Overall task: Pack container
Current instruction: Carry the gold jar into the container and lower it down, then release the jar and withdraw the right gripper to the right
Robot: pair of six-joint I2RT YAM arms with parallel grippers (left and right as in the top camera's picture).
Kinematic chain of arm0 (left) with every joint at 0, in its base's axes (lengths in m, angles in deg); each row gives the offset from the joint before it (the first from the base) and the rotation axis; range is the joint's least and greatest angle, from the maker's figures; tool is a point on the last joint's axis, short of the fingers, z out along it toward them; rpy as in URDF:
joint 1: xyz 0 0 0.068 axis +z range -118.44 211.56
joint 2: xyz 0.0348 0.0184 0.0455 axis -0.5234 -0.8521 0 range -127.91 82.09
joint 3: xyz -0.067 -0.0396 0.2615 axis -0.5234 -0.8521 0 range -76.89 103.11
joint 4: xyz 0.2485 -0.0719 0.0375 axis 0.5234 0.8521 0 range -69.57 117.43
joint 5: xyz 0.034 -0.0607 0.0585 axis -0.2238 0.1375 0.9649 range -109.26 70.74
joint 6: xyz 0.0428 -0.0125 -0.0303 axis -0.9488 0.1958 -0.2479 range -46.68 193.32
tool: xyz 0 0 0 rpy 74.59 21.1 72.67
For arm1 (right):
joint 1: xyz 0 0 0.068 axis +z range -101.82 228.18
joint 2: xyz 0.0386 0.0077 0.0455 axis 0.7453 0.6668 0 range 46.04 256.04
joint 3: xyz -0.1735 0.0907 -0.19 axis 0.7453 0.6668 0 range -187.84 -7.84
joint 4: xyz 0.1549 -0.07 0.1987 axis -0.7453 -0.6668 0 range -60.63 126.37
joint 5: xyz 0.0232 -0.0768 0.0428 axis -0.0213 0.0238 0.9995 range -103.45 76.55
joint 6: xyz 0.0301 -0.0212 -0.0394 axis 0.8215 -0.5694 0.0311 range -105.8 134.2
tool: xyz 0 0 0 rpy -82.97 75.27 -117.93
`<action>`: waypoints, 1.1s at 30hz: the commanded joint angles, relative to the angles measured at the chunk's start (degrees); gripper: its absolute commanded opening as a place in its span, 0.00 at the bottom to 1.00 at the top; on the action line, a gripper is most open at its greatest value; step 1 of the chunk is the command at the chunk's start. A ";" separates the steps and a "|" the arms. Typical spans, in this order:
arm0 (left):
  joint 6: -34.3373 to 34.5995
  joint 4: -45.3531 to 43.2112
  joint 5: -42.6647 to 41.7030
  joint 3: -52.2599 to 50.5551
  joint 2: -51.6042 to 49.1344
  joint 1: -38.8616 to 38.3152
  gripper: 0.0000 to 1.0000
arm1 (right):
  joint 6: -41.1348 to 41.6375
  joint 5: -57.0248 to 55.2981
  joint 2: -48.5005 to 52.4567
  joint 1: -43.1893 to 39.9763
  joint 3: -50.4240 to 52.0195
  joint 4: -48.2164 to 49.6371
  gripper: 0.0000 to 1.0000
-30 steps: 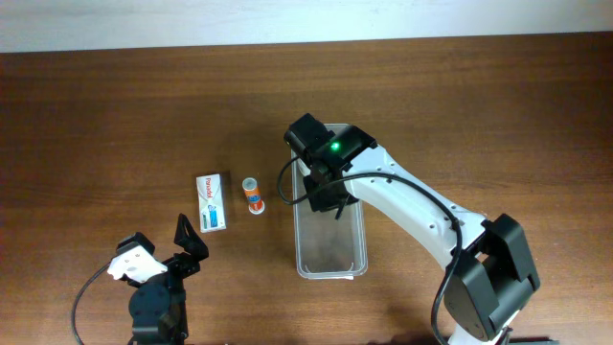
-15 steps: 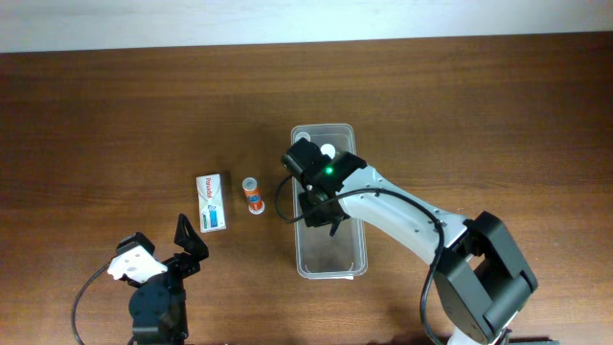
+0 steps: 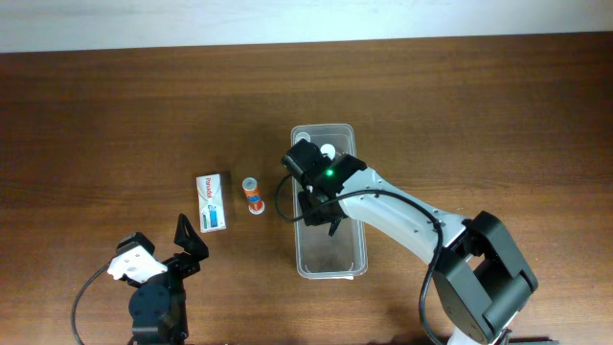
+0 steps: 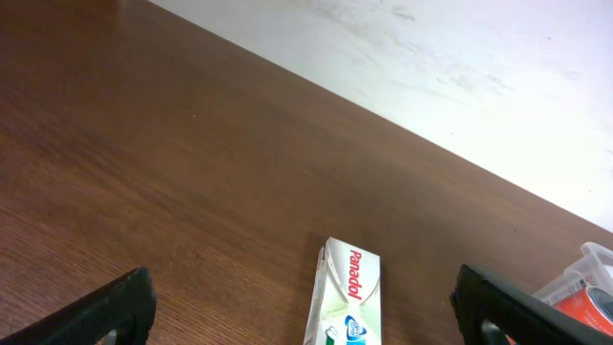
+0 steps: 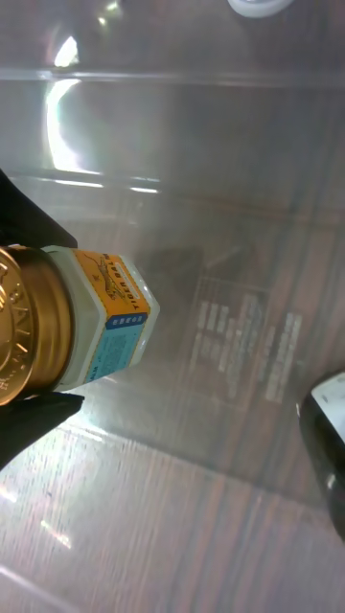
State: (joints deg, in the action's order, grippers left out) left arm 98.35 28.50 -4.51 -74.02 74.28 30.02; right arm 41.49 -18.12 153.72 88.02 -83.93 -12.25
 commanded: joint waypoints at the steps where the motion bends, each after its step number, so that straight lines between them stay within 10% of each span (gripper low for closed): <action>1: -0.72 -0.13 -0.61 -0.37 0.28 -0.07 0.99 | 1.77 -2.05 -1.14 -1.51 0.35 0.22 0.27; 33: -0.72 -0.13 -0.61 -0.37 0.28 -0.07 0.99 | -1.16 -3.17 -9.68 -3.58 -8.09 -5.42 0.48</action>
State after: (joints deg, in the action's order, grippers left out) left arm 98.37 28.50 -4.51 -74.02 74.28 30.02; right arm 42.14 -19.80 149.59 84.37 -88.19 -17.12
